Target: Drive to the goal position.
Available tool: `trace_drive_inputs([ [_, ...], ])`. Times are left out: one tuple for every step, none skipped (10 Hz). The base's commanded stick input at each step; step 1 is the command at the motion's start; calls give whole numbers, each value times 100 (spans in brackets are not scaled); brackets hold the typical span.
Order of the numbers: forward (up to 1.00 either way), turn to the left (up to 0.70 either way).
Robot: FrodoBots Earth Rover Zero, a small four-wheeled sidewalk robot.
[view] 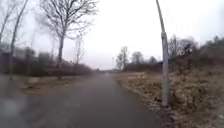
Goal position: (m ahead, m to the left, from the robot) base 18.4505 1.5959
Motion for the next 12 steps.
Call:
trace_drive_inputs([
  [70,11],
  [70,25],
  [70,35],
  [70,32],
  [70,19],
  [70,6],
  [70,2],
  [70,0],
  [70,0],
  [70,0],
  [70,0],
  [70,0],
])
